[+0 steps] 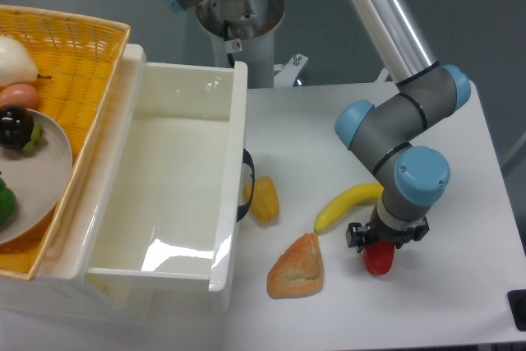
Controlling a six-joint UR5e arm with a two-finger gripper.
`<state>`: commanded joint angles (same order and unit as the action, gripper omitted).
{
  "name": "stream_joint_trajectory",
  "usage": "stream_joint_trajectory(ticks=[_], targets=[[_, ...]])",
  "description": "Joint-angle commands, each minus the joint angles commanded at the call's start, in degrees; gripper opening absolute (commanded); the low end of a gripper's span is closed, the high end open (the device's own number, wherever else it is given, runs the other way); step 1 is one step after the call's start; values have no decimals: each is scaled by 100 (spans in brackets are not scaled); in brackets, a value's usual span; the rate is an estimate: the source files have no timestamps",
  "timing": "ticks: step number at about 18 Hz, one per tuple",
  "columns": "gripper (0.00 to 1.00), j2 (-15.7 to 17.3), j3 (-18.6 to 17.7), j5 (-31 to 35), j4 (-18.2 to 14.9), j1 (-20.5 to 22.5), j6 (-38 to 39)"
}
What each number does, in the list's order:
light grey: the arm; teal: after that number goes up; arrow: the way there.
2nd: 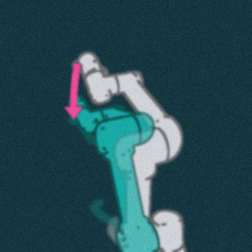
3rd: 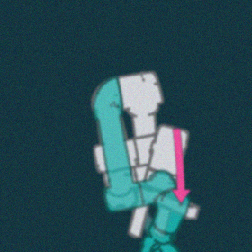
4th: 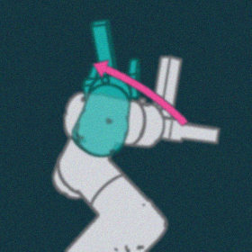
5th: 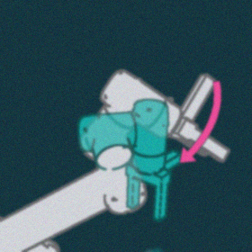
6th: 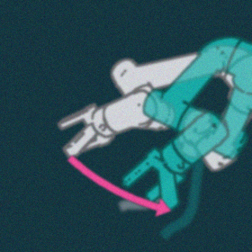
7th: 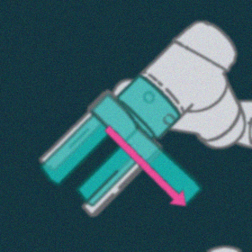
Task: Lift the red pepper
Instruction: 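Close the gripper on the red pepper and lift it slightly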
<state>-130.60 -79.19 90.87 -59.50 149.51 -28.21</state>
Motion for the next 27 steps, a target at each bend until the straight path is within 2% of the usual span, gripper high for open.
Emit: stream_joint_trajectory(ticks=[2,6,9,11,17,22,27], targets=[[54,-18,9,159,44,-35,9],[24,-9,9,159,62,-44,17],[13,17,9,142,53,-44,26],[10,44,9,124,53,-27,9],[10,245,18,89,35,52,-61],[10,631,-52,-139,-26,210,-464],[10,1220,-70,-271,-798,369,-1782]])
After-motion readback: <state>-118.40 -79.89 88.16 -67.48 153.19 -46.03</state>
